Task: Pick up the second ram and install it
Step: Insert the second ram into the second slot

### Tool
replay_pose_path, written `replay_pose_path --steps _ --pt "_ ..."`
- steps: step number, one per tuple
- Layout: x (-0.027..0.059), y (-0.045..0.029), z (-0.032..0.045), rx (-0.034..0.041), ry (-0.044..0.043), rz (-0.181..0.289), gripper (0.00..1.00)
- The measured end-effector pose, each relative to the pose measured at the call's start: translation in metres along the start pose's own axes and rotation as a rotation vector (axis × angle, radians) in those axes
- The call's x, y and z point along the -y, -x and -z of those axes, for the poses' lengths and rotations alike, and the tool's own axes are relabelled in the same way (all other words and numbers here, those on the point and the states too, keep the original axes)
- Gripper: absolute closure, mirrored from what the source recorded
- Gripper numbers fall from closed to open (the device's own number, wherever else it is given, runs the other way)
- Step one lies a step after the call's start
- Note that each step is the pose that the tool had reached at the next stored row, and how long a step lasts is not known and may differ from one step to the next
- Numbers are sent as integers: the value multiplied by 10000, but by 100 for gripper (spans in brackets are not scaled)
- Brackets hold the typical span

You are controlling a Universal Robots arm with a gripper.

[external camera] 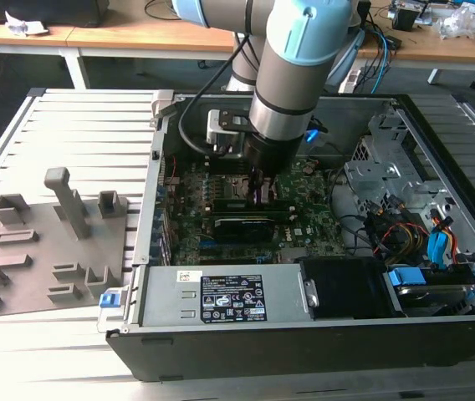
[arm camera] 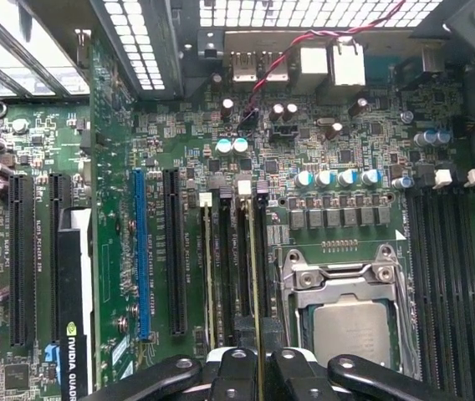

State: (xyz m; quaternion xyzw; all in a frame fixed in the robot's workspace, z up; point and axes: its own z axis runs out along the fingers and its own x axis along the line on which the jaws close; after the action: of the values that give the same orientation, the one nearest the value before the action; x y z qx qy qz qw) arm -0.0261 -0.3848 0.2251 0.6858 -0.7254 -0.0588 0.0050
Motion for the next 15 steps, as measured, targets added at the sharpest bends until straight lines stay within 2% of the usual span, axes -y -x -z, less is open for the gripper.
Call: replay_pose_path --steps 3,7,12,15 --pt "0 -13 1 -6 1 8 86" --pt "7 -8 -37 -7 1 12 86" --pt "6 -7 -26 -1 1 7 86" --pt "9 -16 -57 -4 8 7 86"
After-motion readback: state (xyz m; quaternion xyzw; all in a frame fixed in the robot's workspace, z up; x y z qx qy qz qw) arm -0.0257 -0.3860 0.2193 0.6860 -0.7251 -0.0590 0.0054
